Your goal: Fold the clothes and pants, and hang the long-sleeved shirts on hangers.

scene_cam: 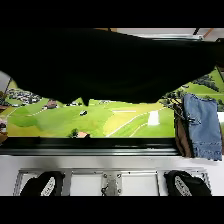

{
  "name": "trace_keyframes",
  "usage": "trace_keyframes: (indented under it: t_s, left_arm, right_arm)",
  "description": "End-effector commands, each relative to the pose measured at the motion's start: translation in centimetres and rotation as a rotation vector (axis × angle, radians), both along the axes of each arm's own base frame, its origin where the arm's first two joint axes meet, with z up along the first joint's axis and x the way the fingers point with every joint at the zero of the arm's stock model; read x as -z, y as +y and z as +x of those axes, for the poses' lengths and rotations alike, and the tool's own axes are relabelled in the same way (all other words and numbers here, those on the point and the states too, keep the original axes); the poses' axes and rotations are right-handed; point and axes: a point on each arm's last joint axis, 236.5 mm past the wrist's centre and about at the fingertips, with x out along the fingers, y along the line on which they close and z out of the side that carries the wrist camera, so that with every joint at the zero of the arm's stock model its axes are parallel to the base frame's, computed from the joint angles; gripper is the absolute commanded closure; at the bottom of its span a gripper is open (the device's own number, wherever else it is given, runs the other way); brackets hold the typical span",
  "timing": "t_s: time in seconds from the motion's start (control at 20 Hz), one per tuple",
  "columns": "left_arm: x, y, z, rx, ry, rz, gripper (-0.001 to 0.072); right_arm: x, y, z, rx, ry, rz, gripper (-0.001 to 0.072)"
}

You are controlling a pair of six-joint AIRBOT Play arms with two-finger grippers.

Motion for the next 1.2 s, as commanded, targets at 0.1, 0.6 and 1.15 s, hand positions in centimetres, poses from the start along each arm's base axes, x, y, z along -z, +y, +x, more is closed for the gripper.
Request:
trace_keyframes:
  t_s: [0.1, 0.6, 1.15]
  left_arm:
    - [-5.4, -1.1, -10.6, 0.008, -0.197, -0.038, 0.0701]
    - [20.0, 4.2, 9.0, -0.099, 0.612, -0.122, 0.07]
    - [42.1, 2.7, 27.6, -0.026, 0.972, -0.093, 0.07]
  right_arm:
    - [-5.1, 1.4, -7.6, 0.004, -0.122, 0.014, 0.07]
    - [10.4, 1.5, 3.4, -0.035, 0.454, 0.044, 0.0701]
    - [32.5, 0.8, 21.2, 0.083, 0.67, -0.019, 0.07]
